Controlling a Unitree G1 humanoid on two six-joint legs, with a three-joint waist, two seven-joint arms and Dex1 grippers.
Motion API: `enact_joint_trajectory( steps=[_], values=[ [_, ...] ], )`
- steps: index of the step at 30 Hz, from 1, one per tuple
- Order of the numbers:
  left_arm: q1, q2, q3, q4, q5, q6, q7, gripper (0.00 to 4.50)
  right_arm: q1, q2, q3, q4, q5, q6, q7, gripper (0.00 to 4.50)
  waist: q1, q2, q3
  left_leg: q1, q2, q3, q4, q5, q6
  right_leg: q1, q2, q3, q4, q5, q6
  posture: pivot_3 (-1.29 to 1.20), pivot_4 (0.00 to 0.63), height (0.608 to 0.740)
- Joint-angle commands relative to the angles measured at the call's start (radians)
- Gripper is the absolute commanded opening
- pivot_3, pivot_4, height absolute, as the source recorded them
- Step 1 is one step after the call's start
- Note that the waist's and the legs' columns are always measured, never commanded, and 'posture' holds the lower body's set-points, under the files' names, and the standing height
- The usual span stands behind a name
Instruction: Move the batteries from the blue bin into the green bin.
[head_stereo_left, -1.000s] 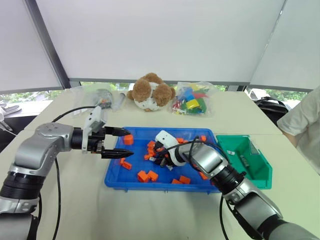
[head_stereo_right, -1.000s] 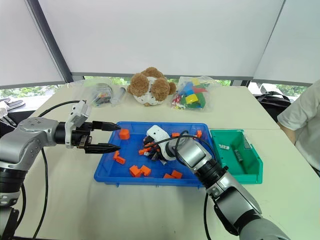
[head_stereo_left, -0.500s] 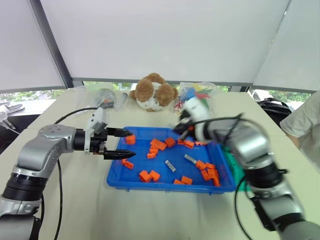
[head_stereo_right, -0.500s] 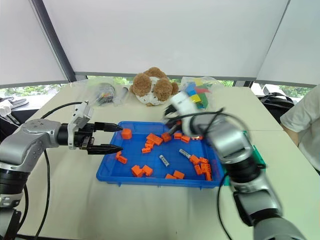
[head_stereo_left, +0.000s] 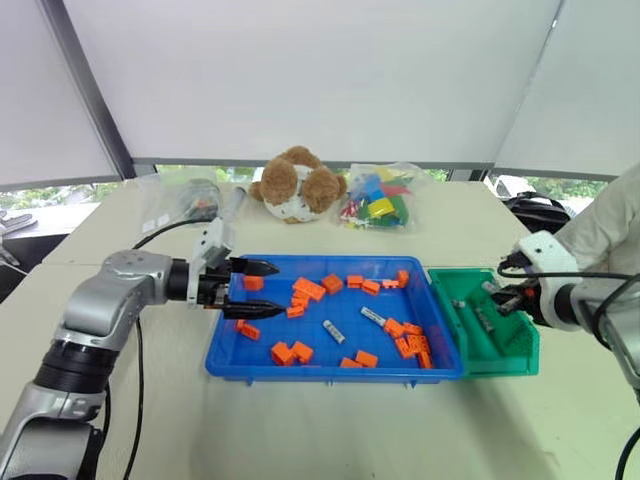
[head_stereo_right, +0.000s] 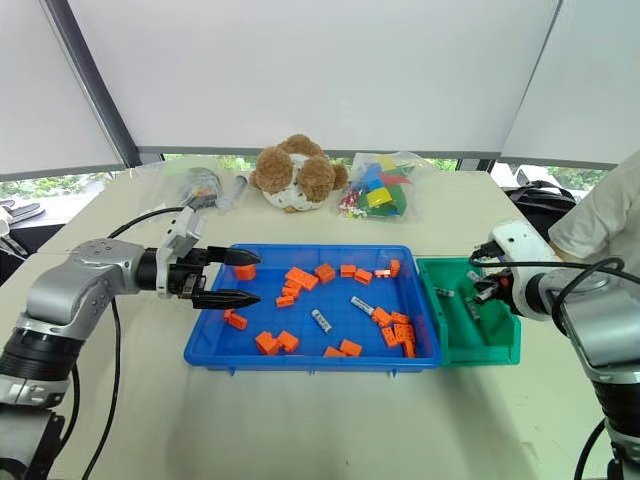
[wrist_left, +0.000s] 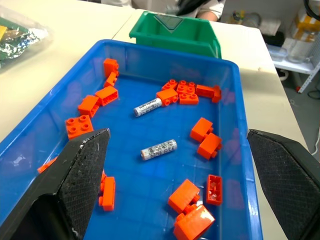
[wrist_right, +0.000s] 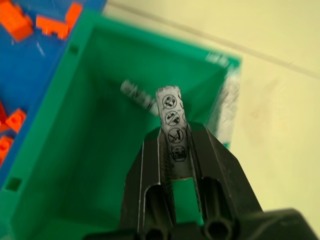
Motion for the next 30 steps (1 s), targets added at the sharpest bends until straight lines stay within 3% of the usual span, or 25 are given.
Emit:
enact_joint_trajectory(
  steps=[1, 7, 15, 20, 30],
  values=[
    [-0.02, 0.001, 0.009, -0.004, 0.003, -0.018, -0.01, 4.5, 0.006, -0.022, -0.044, -0.01, 0.027, -0.022, 0.007, 1.57, 0.004, 0.0, 0.0, 0.0, 0.0, 0.0, 0.0, 0.0, 0.0, 0.0, 0.0, 0.0, 0.0, 0.0, 0.0, 0.0, 0.15, 0.733],
    [-0.021, 0.0, 0.009, -0.001, 0.006, -0.02, -0.012, 4.5, -0.088, -0.04, -0.03, -0.079, 0.132, -0.027, 0.082, 4.44, 0.006, 0.0, 0.0, 0.0, 0.0, 0.0, 0.0, 0.0, 0.0, 0.0, 0.0, 0.0, 0.0, 0.0, 0.0, 0.0, 0.15, 0.733],
    [-0.036, -0.007, 0.006, 0.009, 0.013, -0.022, -0.013, 4.5, -0.281, 0.143, 0.14, -0.117, 0.233, 0.07, 0.029, 4.44, 0.004, 0.0, 0.0, 0.0, 0.0, -0.001, 0.0, 0.0, 0.0, 0.0, 0.0, -0.001, 0.0, 0.0, 0.0, 0.0, 0.15, 0.733],
    [-0.027, 0.0, 0.016, -0.011, 0.013, -0.015, -0.004, 4.5, -0.288, 0.357, 0.333, -0.125, 0.221, 0.108, -0.082, 4.44, 0.005, 0.0, 0.0, -0.001, 0.0, -0.001, 0.001, 0.0, 0.0, 0.0, 0.0, -0.001, 0.0, 0.0, 0.0, 0.0, 0.15, 0.733],
    [-0.019, 0.008, 0.025, -0.026, 0.005, -0.011, 0.015, 4.5, -0.346, 0.53, 0.511, 0.089, 0.138, 0.023, -0.164, 4.44, 0.003, 0.0, 0.0, -0.001, 0.0, 0.0, 0.001, 0.0, 0.0, -0.001, 0.0, -0.001, 0.001, 0.0, 0.0, 0.0, 0.15, 0.733]
  ],
)
